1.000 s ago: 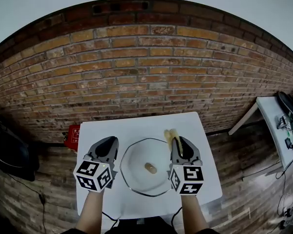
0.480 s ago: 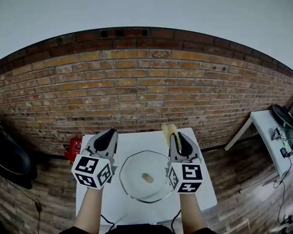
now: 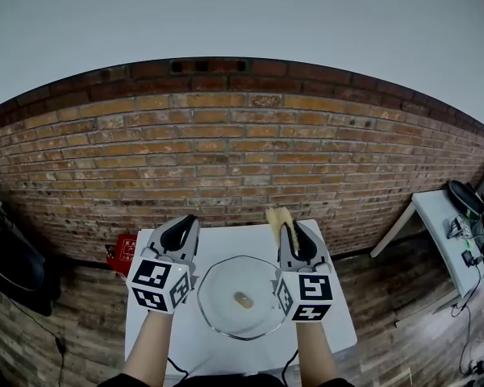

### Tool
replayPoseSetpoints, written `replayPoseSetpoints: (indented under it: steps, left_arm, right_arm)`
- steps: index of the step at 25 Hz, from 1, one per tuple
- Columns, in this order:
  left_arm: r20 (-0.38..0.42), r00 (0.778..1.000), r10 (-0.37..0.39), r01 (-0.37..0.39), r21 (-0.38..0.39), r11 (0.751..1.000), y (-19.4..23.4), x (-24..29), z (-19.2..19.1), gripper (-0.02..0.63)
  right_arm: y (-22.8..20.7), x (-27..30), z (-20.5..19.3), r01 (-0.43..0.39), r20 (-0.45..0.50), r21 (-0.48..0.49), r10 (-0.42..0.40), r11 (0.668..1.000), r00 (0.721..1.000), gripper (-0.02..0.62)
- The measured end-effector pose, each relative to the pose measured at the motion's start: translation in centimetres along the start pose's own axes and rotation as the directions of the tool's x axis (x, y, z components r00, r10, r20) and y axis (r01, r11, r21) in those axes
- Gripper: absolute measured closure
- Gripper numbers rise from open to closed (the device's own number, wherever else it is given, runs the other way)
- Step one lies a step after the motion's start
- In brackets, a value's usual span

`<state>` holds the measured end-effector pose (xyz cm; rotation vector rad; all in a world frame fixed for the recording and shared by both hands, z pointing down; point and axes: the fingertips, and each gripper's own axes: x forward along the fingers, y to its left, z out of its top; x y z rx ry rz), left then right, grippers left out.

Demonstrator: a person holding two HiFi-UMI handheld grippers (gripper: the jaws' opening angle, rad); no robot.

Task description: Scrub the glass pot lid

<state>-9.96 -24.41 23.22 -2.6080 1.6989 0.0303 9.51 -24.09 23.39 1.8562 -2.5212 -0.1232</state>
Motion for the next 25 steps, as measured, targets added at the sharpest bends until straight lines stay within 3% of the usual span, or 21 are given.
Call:
replayPoseSetpoints:
  steps: [8, 25]
  left_arm:
    - [-0.014, 1.000, 0.002, -0.003, -0.034, 0.999, 0.3, 0.3, -0.4, 0.577]
    - [-0.033, 0.999, 0.010, -0.010, -0.010, 1.000, 0.5, 0.8, -0.8, 0.577]
  right_arm:
    - [-0.1, 0.3, -0.1, 0.003, -0.004, -0.001, -0.003, 1.000, 1.000, 0.538]
    - [-0.4, 1.0, -0.4, 0.003, -0.006, -0.001, -0.003, 1.000, 1.000, 0.538]
